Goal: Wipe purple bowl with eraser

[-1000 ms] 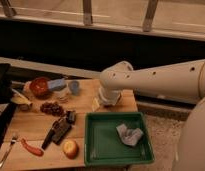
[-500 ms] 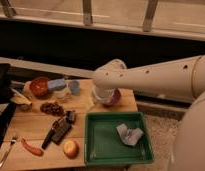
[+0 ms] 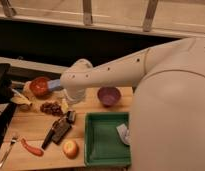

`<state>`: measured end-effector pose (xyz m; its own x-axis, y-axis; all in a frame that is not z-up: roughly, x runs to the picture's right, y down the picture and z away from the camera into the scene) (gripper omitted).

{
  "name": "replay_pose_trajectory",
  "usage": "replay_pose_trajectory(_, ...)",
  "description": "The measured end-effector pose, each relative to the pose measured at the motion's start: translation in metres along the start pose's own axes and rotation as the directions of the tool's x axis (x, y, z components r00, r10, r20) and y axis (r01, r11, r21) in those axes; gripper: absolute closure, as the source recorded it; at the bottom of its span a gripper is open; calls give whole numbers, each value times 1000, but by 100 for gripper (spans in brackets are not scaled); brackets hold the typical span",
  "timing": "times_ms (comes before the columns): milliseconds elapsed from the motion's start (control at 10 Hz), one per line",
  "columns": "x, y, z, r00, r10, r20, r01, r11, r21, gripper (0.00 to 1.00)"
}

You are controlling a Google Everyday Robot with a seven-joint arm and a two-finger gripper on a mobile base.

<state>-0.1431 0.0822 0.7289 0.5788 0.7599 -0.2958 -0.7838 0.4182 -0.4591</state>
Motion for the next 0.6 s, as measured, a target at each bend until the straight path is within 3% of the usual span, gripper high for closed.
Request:
replay_pose_trajectory(200, 0, 29, 16, 998, -60, -25, 59, 998, -14, 30)
replay_pose_trajectory(600, 0, 27, 16, 998, -59, -24, 59, 998, -10, 30)
